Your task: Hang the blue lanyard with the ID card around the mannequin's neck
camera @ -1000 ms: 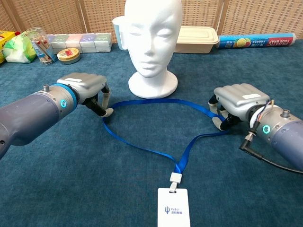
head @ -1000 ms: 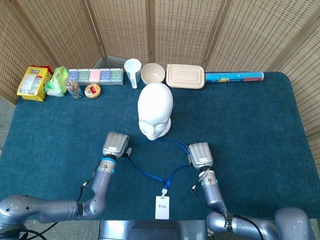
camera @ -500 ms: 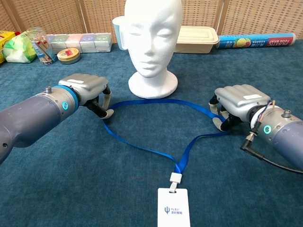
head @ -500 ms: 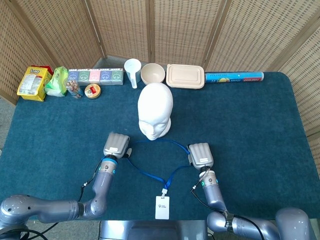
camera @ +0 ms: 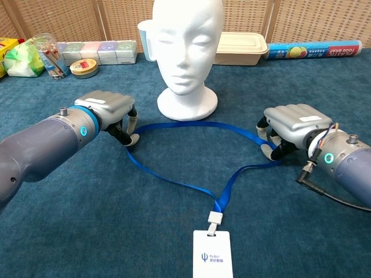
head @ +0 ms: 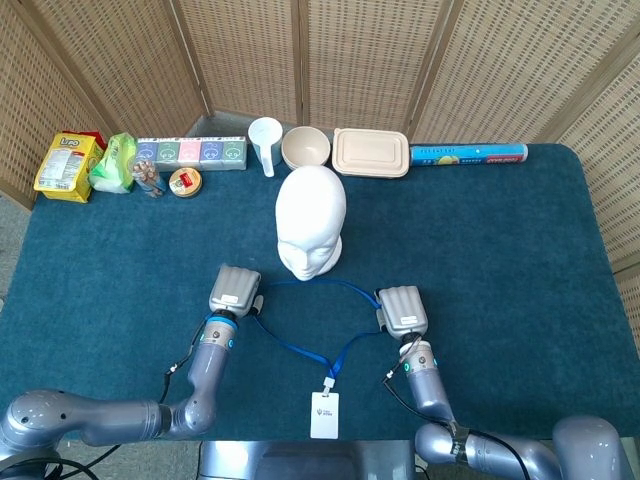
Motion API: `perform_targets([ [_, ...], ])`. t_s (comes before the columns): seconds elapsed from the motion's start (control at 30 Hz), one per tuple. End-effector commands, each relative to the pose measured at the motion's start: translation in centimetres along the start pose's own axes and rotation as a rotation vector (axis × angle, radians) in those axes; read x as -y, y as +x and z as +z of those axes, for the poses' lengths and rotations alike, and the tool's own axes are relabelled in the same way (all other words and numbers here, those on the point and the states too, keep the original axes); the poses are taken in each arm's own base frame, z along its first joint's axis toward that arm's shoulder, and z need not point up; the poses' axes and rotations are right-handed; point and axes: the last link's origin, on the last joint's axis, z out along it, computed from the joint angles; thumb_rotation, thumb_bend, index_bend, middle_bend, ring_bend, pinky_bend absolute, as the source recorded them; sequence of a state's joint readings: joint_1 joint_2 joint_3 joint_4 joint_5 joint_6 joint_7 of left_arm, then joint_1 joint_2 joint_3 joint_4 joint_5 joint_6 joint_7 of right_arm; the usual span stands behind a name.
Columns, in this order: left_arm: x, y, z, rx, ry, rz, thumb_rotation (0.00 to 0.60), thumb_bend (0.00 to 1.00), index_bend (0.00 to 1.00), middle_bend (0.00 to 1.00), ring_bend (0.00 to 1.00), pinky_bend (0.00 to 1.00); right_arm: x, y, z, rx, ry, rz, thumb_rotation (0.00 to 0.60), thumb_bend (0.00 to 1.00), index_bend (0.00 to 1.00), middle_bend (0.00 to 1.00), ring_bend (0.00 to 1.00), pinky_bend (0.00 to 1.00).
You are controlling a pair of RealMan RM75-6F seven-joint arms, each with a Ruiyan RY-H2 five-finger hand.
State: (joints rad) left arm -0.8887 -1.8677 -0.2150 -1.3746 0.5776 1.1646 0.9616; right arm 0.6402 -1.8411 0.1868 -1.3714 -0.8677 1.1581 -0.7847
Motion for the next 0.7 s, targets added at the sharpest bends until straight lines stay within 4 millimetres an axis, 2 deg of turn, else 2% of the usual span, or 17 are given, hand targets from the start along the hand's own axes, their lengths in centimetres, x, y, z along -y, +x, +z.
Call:
perform_targets([
  [0.03, -0.03, -0.01, 0.01, 0.000, 0.000, 0.003, 0.461, 0.42, 0.57, 1.00, 1.00, 1.00, 0.00, -0.03, -0.01, 0.001, 0.001, 0.001, 0.600, 0.57, 0.67, 0.87, 1.00, 1.00],
  [0.7, -0.19, -0.10, 0.05, 0.011, 0.004, 0.020, 0.467, 0.56, 0.61, 1.00, 1.00, 1.00, -0.17, -0.01, 0.00, 0.001, -0.004, 0.022, 0.600, 0.57, 0.67, 0.87, 1.00, 1.00],
])
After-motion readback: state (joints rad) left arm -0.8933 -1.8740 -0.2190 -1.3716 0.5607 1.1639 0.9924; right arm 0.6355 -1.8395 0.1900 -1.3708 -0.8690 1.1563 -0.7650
